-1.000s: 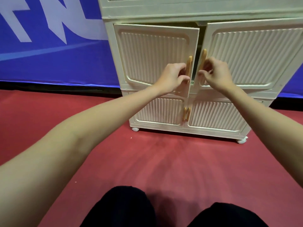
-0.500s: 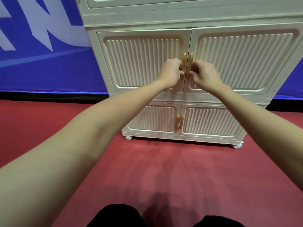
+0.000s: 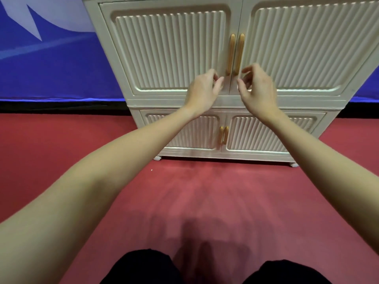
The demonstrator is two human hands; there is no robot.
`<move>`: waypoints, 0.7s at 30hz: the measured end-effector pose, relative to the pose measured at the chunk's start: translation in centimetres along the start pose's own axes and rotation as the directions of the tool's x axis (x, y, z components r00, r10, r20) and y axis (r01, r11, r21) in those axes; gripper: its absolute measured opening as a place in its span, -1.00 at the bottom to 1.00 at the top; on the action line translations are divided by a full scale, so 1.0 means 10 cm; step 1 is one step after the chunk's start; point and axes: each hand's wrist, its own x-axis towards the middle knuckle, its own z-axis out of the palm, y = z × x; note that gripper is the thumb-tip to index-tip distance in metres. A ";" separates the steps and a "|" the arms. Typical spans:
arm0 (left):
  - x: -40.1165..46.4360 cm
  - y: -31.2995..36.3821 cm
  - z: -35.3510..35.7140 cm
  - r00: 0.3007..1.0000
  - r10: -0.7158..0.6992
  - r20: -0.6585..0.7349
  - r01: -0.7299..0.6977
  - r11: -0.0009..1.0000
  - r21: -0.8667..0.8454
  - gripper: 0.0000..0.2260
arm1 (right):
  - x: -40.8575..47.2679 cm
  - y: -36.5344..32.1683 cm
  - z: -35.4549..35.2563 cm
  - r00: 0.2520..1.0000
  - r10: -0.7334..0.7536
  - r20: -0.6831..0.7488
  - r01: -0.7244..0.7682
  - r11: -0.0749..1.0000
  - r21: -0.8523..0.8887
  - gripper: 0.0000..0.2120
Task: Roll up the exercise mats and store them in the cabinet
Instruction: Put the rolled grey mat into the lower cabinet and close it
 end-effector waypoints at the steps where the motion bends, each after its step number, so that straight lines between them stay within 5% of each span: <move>1: -0.14 -0.09 0.04 0.999 0.006 0.035 -0.007 1.000 0.018 -0.82 | -0.14 0.04 0.05 1.000 -0.016 0.012 0.016 1.000 -0.010 -0.80; 6: -0.84 -0.63 0.37 0.967 0.081 0.243 -0.107 0.990 0.093 -0.77 | -0.85 0.33 0.37 0.979 -0.020 0.201 0.036 0.997 -0.075 -0.80; 13: -1.33 -1.14 0.67 0.877 0.011 0.481 -0.081 0.989 0.125 -0.61 | -1.36 0.59 0.78 0.854 -0.010 0.520 0.116 0.978 -0.172 -0.63; 21: -1.33 -0.81 0.22 0.751 -0.183 0.634 0.085 0.980 0.182 -0.50 | -1.42 0.28 0.29 0.625 0.320 0.712 -0.164 0.945 -0.282 -0.48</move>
